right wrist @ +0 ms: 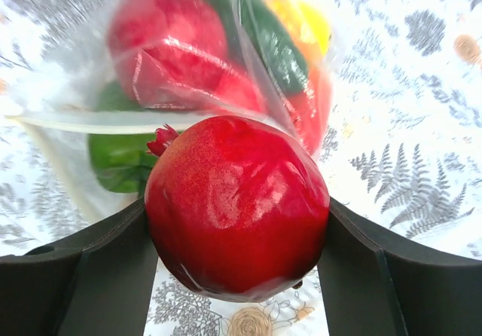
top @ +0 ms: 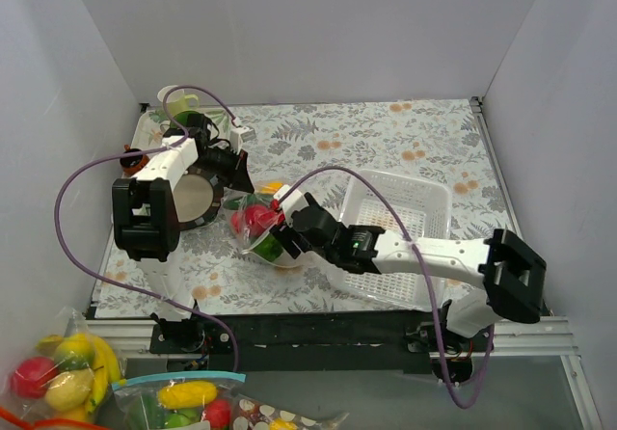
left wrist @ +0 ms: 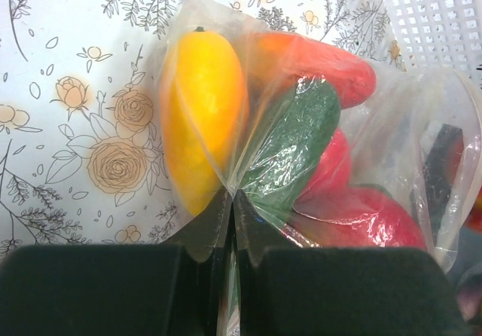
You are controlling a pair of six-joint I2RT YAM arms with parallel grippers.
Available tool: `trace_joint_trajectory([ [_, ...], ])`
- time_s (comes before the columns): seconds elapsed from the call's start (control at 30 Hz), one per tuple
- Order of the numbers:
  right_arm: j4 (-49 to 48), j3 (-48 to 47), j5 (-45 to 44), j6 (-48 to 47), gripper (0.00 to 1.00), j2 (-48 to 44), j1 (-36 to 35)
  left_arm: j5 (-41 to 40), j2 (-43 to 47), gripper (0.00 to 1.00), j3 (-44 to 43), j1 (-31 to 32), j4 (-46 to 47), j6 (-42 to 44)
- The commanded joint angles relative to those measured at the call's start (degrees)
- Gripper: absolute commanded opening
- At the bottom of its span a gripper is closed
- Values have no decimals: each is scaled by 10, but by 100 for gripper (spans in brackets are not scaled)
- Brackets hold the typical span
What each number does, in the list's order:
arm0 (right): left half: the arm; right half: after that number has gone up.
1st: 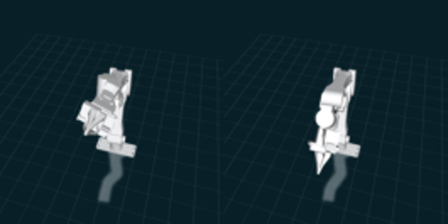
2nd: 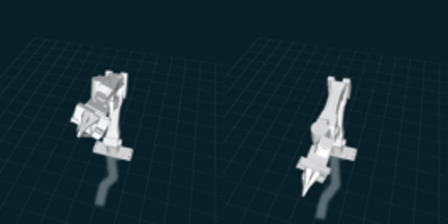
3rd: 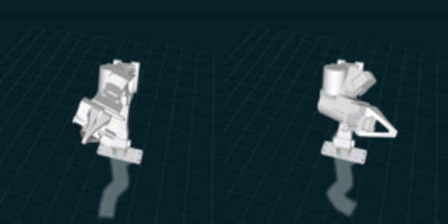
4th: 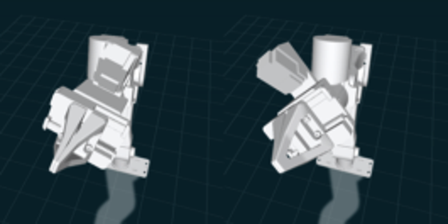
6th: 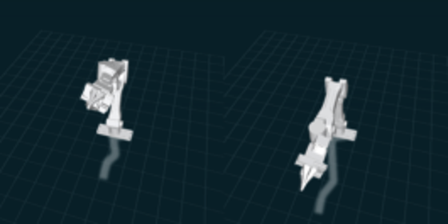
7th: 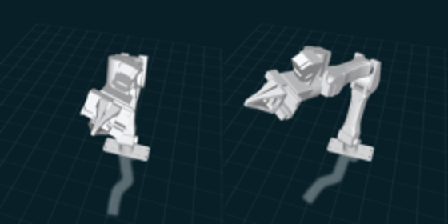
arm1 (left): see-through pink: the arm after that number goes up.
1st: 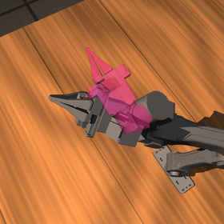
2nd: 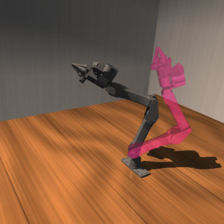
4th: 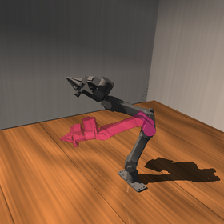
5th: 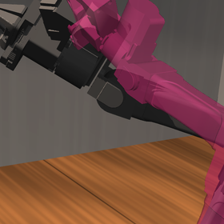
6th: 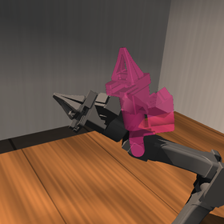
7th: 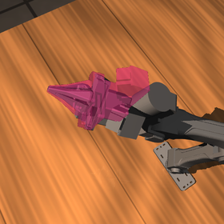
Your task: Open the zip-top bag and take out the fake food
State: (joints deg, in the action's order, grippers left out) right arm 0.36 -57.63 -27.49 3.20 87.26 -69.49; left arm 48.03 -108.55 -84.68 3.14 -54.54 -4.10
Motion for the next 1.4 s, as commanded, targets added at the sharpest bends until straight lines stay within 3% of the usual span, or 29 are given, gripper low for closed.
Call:
trace_joint_trajectory([
  [0.0,18,-7,7,5,35,-103,12,-21,33,0,12,0,26,-16],
  [0.07,31,25,-3,32,34,-139,30,-20,38,0,15,0,27,-17],
  [0.2,108,81,-12,99,22,-208,149,-14,41,0,16,1,25,-19],
  [0.4,153,159,-8,128,18,-239,267,-5,53,0,17,8,22,-26],
  [0.53,195,162,-35,146,10,-224,293,-5,59,0,22,13,25,-29],
  [0.8,196,143,-58,97,10,-105,399,0,62,0,22,15,18,-26],
  [0.93,163,104,-48,48,11,-35,440,1,66,0,22,15,12,-17],
  [1.3,35,0,22,-89,30,99,455,6,71,0,22,14,-4,-2],
  [1.33,25,-7,29,-106,33,107,458,7,73,0,23,14,-6,-1],
  [1.37,23,-13,30,-111,42,113,459,7,75,0,25,15,-7,1],
])
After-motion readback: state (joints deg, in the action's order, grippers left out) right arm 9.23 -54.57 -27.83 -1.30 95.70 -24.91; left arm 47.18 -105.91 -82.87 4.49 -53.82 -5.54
